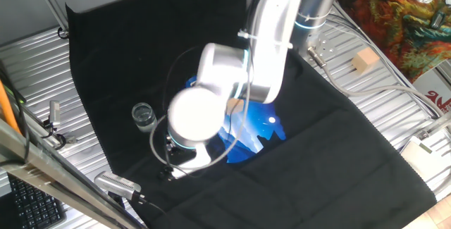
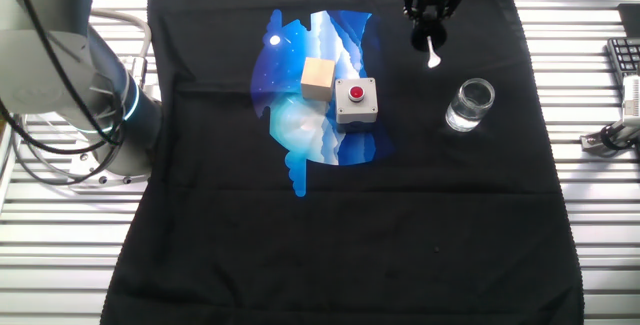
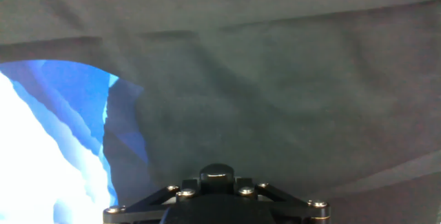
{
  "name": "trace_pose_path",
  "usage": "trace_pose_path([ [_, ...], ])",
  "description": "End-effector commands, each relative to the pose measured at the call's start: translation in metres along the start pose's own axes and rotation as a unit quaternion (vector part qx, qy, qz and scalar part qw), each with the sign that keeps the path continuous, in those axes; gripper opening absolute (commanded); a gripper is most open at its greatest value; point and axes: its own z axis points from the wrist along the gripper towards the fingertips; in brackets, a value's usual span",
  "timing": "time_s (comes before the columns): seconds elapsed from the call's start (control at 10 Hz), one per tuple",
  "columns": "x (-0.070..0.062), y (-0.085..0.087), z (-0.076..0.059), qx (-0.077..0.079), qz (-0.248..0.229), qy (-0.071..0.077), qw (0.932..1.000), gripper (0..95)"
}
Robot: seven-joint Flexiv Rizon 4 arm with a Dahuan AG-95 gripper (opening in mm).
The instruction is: Screw the lid onto the jar
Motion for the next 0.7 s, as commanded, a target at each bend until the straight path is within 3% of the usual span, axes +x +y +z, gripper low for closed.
trace_pose_path([
  [0.1,0.003,-0.002,-0.003,-0.001,0.001,-0.007,1.0000,0.0],
  [0.7,0.017,-0.002,-0.007,-0.003,-0.007,-0.015,0.9998,0.0],
])
